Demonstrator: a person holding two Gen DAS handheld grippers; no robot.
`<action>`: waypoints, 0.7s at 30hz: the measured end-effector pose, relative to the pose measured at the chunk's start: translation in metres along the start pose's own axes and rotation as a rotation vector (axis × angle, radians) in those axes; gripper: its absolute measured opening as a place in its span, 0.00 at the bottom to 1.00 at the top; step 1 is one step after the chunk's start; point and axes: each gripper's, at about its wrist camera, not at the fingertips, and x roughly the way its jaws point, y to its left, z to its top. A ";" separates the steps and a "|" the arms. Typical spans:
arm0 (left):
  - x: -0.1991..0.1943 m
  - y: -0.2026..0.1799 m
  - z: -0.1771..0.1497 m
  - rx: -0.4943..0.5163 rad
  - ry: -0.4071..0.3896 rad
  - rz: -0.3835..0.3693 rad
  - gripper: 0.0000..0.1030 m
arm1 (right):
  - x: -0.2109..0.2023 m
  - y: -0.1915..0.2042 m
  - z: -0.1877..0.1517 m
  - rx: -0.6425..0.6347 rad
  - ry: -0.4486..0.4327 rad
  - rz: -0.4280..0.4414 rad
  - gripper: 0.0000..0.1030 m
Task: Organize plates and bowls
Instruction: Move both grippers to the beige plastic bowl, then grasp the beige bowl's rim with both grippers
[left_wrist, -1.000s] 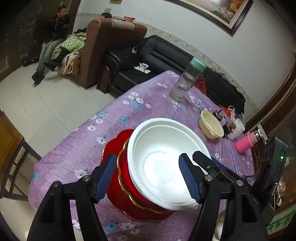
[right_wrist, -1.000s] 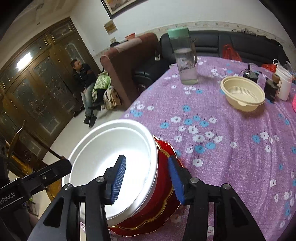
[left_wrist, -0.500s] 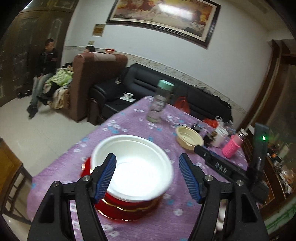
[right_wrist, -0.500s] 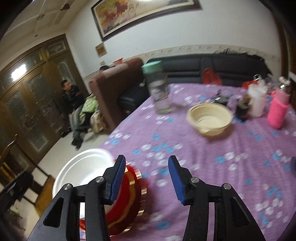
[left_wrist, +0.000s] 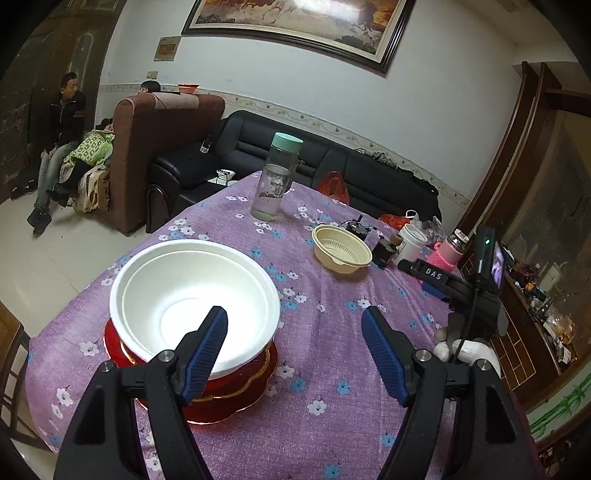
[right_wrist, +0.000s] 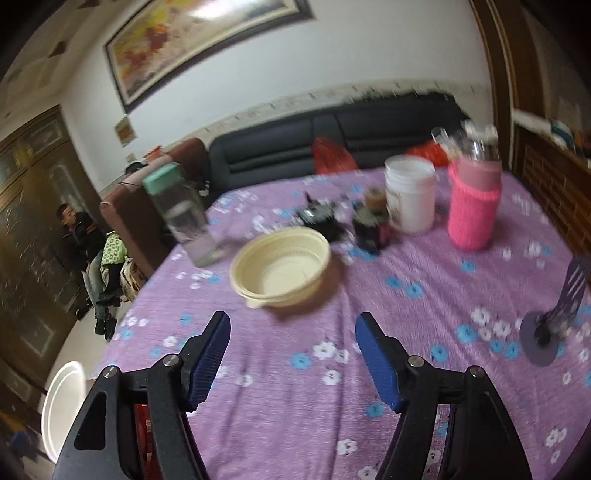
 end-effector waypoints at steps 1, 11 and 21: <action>0.003 0.000 0.000 -0.004 0.004 -0.002 0.72 | 0.010 -0.007 -0.002 0.023 0.017 0.000 0.72; 0.033 -0.006 0.013 0.022 0.040 0.017 0.72 | 0.080 -0.026 0.015 0.116 0.092 -0.032 0.73; 0.062 -0.010 0.024 0.005 0.101 0.030 0.72 | 0.165 -0.024 0.040 0.192 0.238 -0.036 0.47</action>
